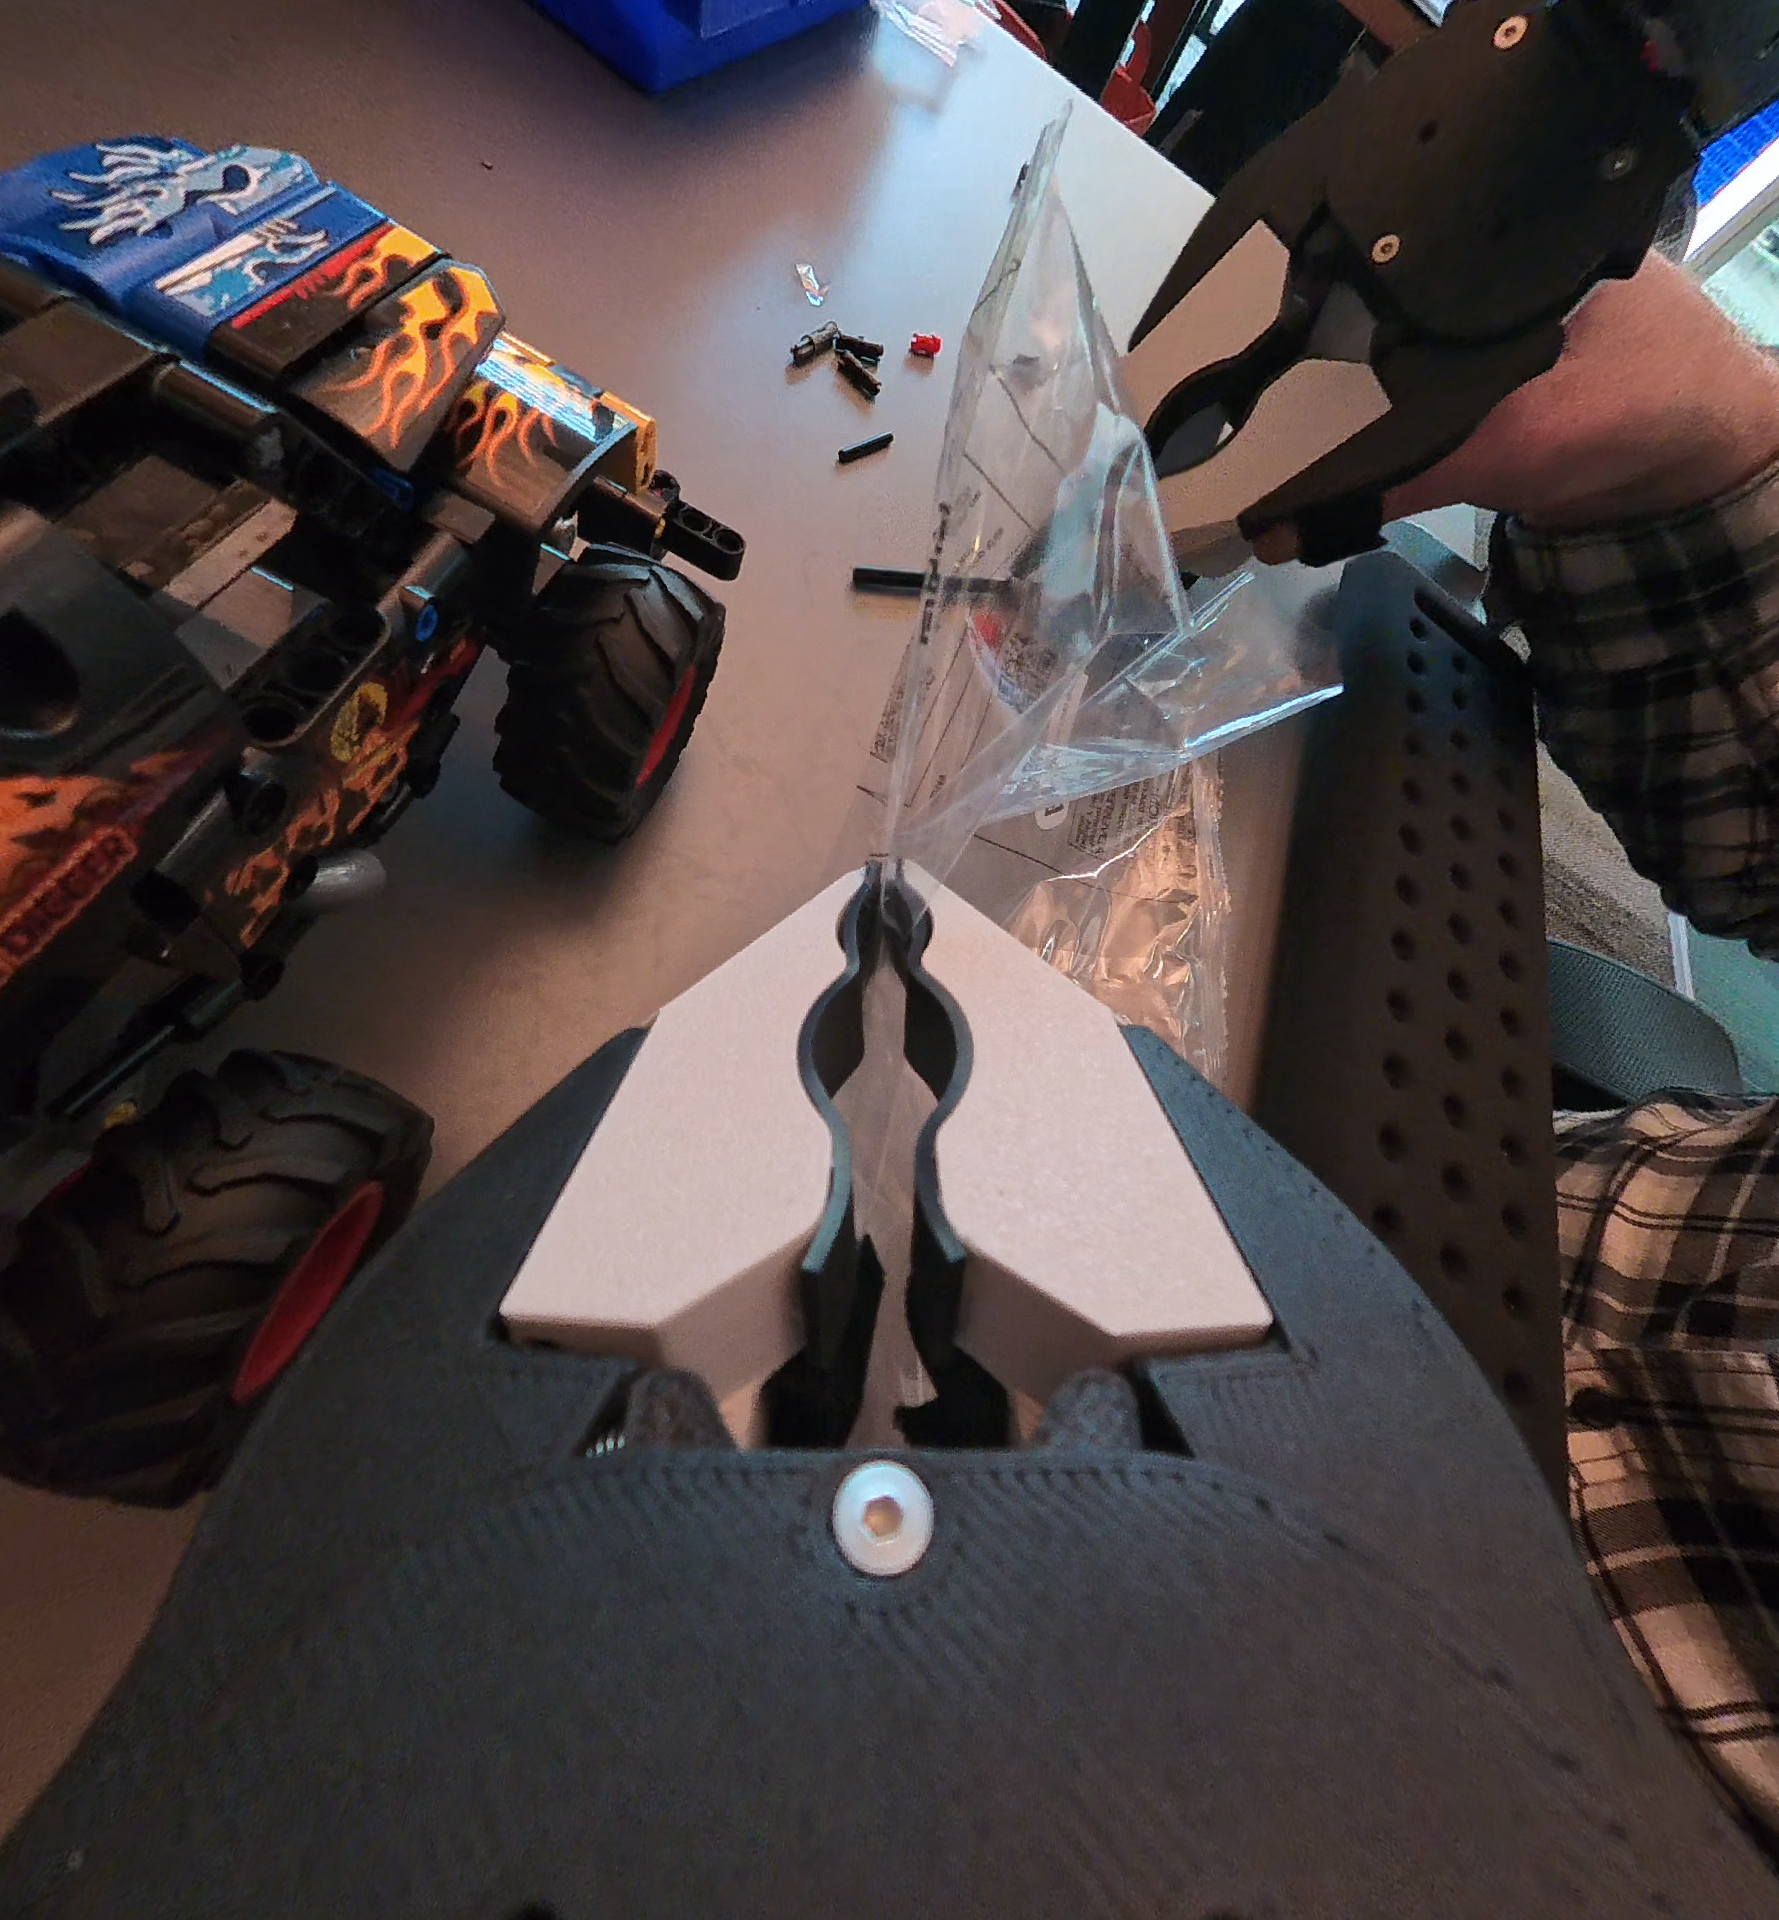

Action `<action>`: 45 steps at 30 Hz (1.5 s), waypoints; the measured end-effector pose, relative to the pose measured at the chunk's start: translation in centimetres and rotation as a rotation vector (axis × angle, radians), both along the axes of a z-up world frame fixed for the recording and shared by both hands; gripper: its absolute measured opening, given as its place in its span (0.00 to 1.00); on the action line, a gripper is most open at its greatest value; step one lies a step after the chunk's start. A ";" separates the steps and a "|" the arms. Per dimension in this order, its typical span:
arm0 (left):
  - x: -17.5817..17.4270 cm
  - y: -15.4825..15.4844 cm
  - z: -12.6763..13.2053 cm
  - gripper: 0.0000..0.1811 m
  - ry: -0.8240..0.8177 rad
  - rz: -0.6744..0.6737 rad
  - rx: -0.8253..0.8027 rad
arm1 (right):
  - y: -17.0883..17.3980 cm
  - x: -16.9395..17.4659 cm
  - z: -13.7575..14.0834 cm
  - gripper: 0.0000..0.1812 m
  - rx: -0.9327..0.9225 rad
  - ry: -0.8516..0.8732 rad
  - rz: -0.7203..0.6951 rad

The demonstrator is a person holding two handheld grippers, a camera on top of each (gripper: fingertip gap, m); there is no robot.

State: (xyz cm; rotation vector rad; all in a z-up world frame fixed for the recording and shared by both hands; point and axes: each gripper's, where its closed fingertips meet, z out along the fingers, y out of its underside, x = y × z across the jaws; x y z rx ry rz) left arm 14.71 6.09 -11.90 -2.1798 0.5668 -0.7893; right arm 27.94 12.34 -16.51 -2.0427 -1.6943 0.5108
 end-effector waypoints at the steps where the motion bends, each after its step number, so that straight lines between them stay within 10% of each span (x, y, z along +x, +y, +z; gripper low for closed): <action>1: 0.0 0.0 0.0 0.00 0.000 0.001 0.000 | 0.0 0.0 0.0 0.02 -0.002 0.007 0.002; 16: 0.2 0.0 -0.2 0.00 0.006 -0.004 -0.010 | -6.1 -0.5 10.7 0.02 0.156 0.121 0.340; 27: 0.4 -0.1 -0.1 0.00 0.017 -0.014 0.001 | -5.3 -3.4 7.1 0.02 0.332 -0.291 0.508; 45: 0.9 -0.3 0.0 0.00 -0.013 -0.032 -0.009 | -5.1 -4.9 9.9 0.00 0.223 0.026 0.484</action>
